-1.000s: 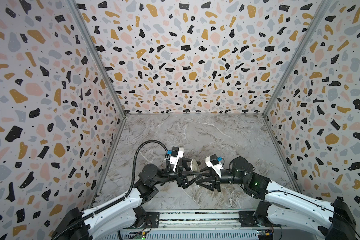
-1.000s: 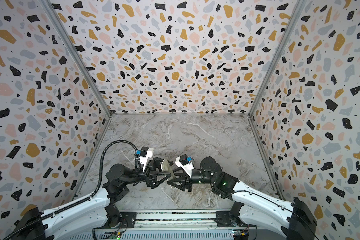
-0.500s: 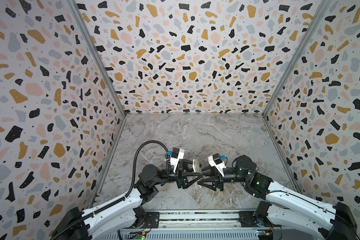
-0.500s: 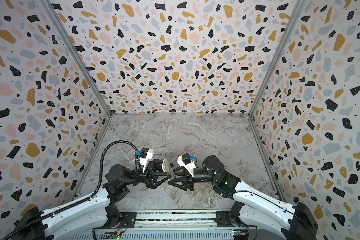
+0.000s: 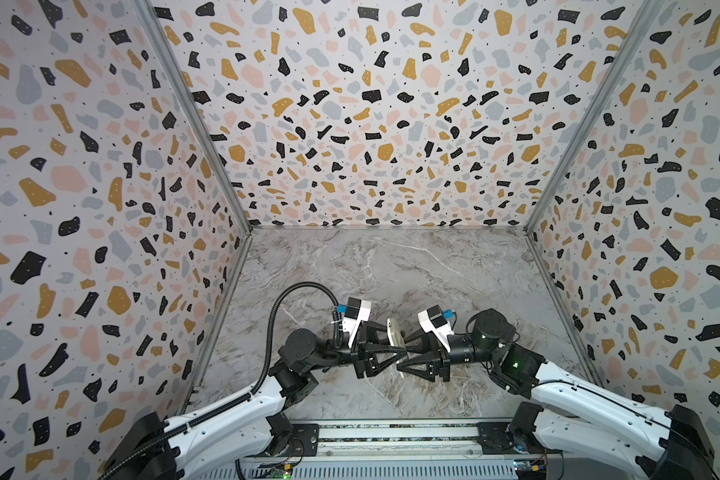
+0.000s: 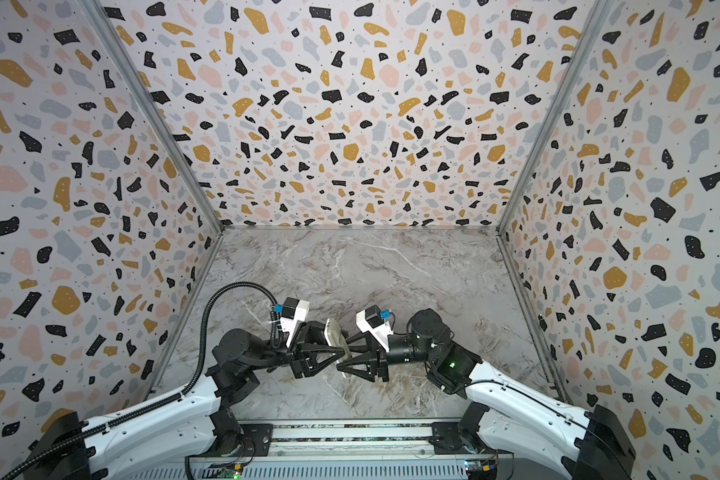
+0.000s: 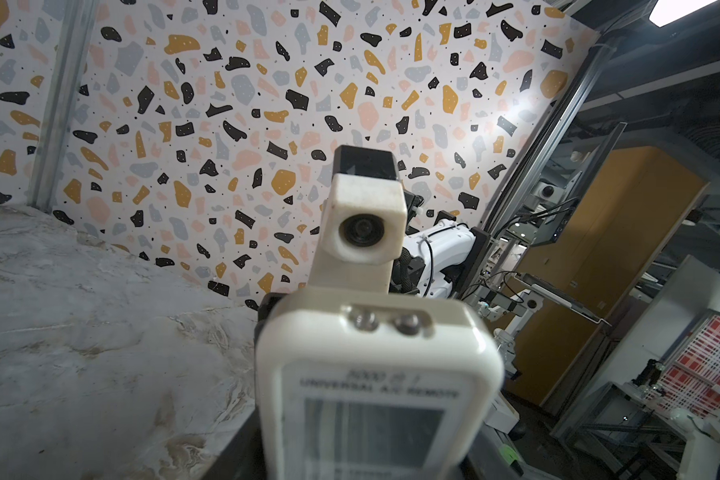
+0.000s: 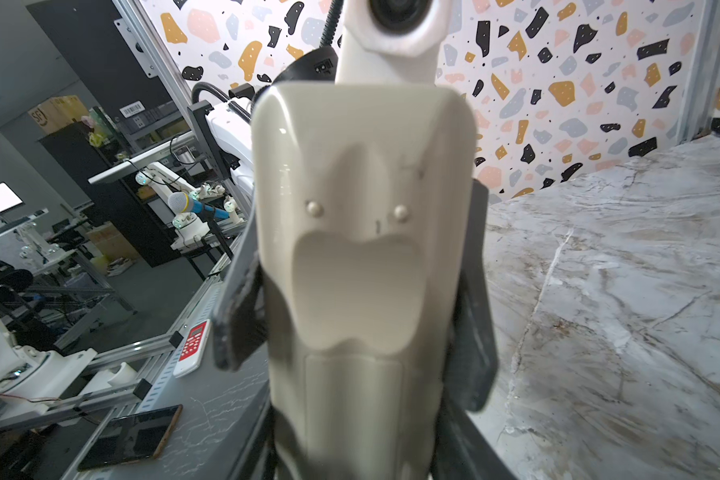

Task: Load the batteries into the remote control

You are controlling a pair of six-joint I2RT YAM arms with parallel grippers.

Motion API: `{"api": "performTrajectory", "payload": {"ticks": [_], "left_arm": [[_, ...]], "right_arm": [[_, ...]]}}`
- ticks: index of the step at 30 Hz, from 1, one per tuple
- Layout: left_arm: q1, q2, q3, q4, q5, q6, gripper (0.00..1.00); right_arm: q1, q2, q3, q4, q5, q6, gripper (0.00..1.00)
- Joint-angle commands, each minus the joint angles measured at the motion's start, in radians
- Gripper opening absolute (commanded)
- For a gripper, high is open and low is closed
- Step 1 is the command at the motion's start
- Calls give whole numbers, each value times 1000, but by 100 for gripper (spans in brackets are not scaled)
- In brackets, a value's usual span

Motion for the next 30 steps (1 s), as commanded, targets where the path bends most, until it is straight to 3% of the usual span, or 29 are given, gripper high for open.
{"api": "performTrajectory", "payload": {"ticks": [1,6,11,13,17,21,30], "left_arm": [[-9,2,44,38,33,-10,50],[-10,11,51,25,31,-3,36],[-9,18,59,2,11,12,23],[-9,19,63,-13,1,18,20],[-10,13,72,-56,-29,36,17],[-9,3,72,-86,-67,48,14],[-8,-22,92,-201,-146,93,13]], "right_arm": [[-10,4,15,52,-34,-21,3],[-18,5,14,52,-38,-23,5],[-22,12,18,35,-37,-34,17],[-22,15,24,17,-27,-43,32],[-25,16,29,-9,5,-33,71],[-26,15,30,-28,23,-38,91],[-36,-49,16,-88,114,-58,100]]}}
